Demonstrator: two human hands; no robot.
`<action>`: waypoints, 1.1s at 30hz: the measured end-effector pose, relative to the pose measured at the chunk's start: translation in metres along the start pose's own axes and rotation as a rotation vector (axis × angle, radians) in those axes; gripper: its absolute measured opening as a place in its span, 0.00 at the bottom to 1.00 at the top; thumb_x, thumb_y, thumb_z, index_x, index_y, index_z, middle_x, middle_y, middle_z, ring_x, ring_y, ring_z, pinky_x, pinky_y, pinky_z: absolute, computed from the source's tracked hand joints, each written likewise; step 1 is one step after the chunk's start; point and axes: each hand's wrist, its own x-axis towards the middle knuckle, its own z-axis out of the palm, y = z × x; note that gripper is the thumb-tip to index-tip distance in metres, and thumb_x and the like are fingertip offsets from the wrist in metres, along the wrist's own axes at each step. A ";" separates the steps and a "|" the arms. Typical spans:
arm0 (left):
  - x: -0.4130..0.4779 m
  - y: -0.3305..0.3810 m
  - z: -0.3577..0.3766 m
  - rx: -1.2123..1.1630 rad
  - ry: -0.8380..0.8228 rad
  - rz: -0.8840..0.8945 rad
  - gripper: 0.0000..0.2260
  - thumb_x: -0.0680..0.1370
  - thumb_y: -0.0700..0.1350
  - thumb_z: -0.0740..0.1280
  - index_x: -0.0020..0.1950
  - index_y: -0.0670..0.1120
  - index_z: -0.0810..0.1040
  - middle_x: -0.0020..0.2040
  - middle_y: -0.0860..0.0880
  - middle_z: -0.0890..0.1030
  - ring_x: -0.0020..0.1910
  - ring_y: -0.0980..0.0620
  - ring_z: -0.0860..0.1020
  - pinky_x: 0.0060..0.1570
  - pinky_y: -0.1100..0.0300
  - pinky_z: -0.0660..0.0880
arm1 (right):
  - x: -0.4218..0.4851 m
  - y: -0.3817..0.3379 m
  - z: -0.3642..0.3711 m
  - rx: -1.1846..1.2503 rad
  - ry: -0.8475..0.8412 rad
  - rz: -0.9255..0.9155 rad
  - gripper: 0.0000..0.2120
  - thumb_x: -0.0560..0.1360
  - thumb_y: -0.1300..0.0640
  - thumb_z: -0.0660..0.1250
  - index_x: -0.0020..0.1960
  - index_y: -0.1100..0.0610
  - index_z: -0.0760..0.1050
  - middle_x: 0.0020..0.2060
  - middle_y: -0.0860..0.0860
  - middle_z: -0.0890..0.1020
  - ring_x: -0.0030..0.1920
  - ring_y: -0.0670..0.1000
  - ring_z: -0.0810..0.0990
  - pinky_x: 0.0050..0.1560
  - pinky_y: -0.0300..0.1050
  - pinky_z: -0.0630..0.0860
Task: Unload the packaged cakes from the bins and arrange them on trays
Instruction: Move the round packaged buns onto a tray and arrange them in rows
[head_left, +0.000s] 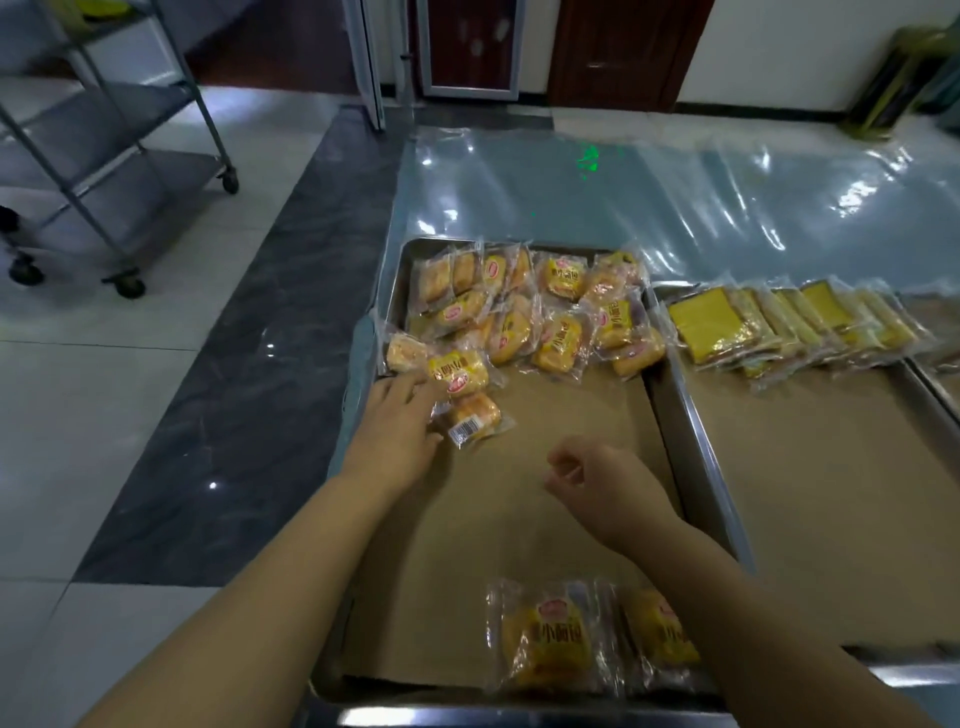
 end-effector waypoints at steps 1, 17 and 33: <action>0.007 -0.001 0.001 0.020 -0.001 0.006 0.26 0.74 0.40 0.69 0.71 0.51 0.66 0.72 0.49 0.63 0.69 0.45 0.58 0.67 0.53 0.60 | 0.006 0.000 0.001 -0.019 -0.019 0.005 0.11 0.74 0.48 0.67 0.55 0.49 0.76 0.43 0.42 0.76 0.45 0.45 0.76 0.43 0.42 0.74; 0.026 -0.016 0.012 0.121 -0.096 -0.041 0.24 0.78 0.62 0.50 0.73 0.58 0.62 0.64 0.48 0.67 0.59 0.46 0.64 0.60 0.52 0.66 | 0.089 -0.018 0.042 -0.036 -0.162 0.152 0.23 0.75 0.40 0.63 0.61 0.55 0.71 0.59 0.53 0.70 0.53 0.54 0.75 0.46 0.46 0.71; 0.010 -0.003 0.028 0.038 -0.164 0.062 0.22 0.78 0.54 0.62 0.70 0.48 0.68 0.74 0.49 0.61 0.71 0.48 0.58 0.68 0.55 0.58 | 0.053 0.014 0.009 0.522 0.199 0.276 0.17 0.66 0.57 0.76 0.44 0.43 0.70 0.43 0.43 0.78 0.42 0.41 0.77 0.34 0.31 0.70</action>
